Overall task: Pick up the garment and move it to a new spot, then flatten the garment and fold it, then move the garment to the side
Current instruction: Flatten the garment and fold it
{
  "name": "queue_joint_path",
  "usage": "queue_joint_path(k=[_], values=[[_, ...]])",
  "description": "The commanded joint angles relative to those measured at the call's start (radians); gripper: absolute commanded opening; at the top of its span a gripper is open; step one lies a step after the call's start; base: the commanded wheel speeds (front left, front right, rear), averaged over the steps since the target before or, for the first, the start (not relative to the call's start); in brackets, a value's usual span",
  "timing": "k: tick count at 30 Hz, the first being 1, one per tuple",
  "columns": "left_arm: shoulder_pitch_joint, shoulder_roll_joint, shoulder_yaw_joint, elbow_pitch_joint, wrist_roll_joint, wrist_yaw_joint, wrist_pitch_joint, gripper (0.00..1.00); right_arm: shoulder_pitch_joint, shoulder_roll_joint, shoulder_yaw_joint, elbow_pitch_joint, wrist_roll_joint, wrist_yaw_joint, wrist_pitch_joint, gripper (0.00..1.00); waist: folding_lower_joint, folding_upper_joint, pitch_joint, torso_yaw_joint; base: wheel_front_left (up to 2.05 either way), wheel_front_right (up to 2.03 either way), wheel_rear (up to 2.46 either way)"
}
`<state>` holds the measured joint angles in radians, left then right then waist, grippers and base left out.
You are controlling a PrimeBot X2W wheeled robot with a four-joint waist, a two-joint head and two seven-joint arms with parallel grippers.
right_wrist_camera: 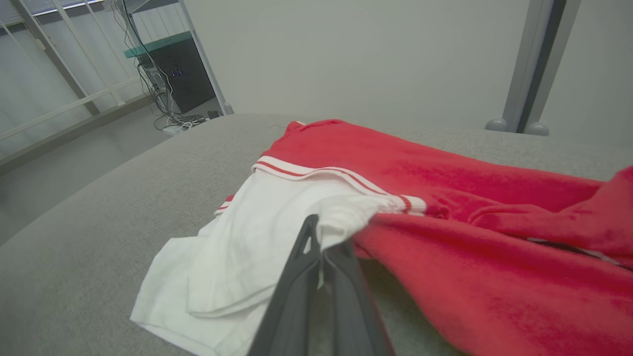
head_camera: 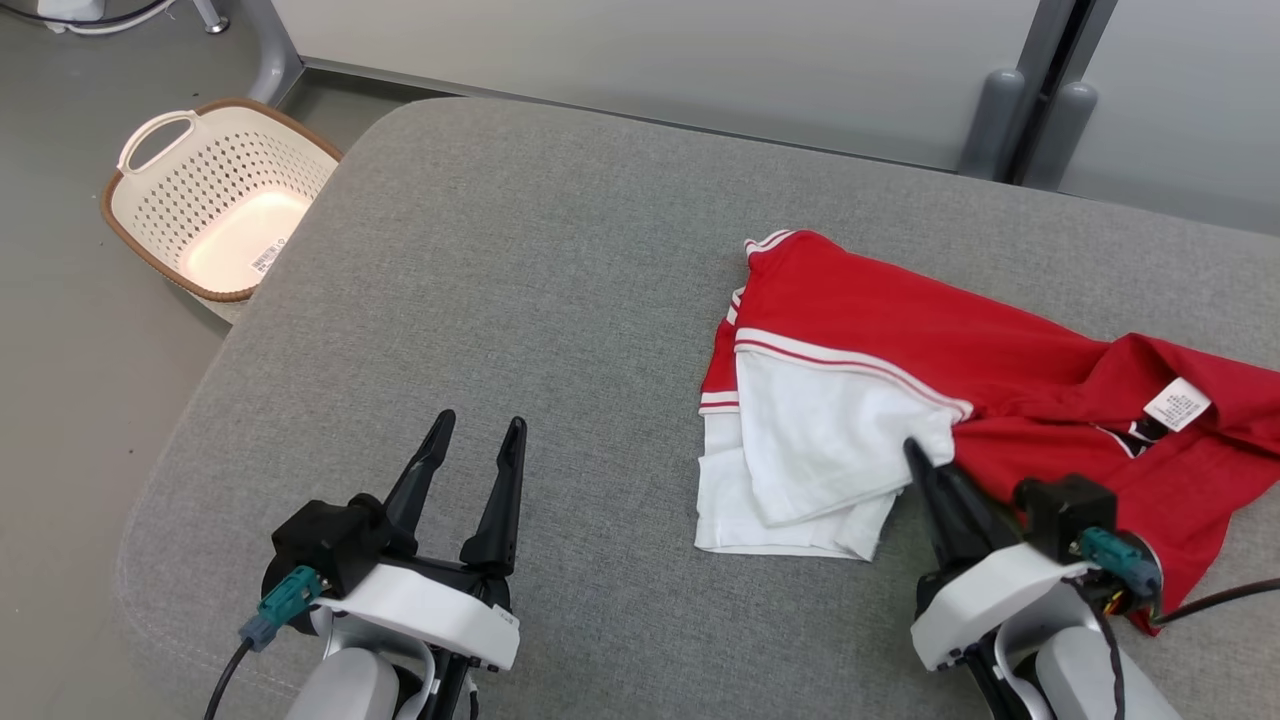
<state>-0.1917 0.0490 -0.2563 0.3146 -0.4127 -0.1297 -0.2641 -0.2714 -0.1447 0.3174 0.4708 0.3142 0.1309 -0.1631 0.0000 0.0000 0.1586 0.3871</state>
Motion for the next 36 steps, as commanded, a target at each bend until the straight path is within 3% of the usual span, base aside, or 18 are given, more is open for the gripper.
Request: queue_joint_path(k=[1, 2, 3, 24, 36], values=[[0.000, 0.003, 0.001, 0.001, -0.002, -0.001, 0.000, 1.00, 0.014, -0.002, 0.005, -0.004, -0.011, 0.000, 0.007, 0.15, 0.0000, 0.0000, -0.003, 0.001, 0.00, 0.00, 0.00], [0.000, 0.003, 0.001, 0.003, -0.003, -0.001, 0.000, 1.00, 0.015, -0.002, 0.001, -0.012, -0.016, 0.000, 0.012, 0.87, 0.0000, 0.0000, -0.005, 0.001, 0.00, 0.00, 0.00], [0.000, 0.003, 0.000, 0.004, -0.005, -0.001, 0.000, 1.00, 0.019, 0.000, -0.005, -0.017, -0.020, 0.000, 0.015, 1.00, 0.0000, 0.0000, -0.006, 0.002, 0.00, 0.00, 0.00], [0.004, 0.003, 0.021, -0.010, -0.004, -0.001, 0.000, 1.00, 0.018, 0.029, -0.096, -0.094, -0.091, 0.000, -0.016, 1.00, 0.0000, 0.0000, -0.026, -0.009, 0.00, 0.00, 0.00], [0.028, 0.003, 0.044, -0.036, -0.002, -0.001, 0.000, 1.00, 0.080, 0.047, -0.224, -0.192, -0.218, 0.000, -0.083, 1.00, 0.0000, 0.0000, -0.059, -0.093, 0.00, 0.00, 0.00]])
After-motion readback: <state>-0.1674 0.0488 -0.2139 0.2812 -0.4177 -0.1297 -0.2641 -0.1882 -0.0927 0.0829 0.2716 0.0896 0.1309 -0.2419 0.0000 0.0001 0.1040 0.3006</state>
